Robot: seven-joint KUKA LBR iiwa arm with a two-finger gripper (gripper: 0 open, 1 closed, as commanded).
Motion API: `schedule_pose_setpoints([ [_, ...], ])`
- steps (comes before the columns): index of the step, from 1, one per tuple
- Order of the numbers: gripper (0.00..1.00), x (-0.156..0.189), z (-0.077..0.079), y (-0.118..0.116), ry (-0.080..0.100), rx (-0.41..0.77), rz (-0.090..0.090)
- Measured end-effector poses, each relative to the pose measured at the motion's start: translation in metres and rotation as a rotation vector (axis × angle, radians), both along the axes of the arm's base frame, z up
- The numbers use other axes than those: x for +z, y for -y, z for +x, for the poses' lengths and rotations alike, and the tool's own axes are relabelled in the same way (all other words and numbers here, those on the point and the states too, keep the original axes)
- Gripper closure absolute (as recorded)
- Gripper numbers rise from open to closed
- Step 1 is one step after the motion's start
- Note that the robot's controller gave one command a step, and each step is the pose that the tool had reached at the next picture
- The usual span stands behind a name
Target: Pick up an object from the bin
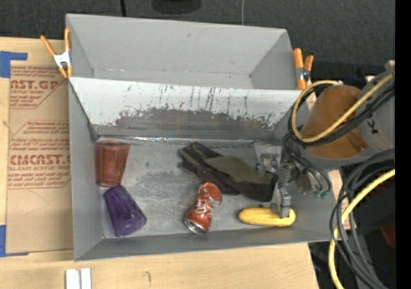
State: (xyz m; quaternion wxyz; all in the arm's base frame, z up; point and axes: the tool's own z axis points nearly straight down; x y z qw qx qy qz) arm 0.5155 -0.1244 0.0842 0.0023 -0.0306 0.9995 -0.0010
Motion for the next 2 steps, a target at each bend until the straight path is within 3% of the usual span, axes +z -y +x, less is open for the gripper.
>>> schedule_pose_setpoints([
  [1,0.00,-0.013,0.001,-0.036,0.015,0.007,-0.001],
  [2,1.00,-0.011,0.004,-0.049,0.001,-0.045,0.002],
])
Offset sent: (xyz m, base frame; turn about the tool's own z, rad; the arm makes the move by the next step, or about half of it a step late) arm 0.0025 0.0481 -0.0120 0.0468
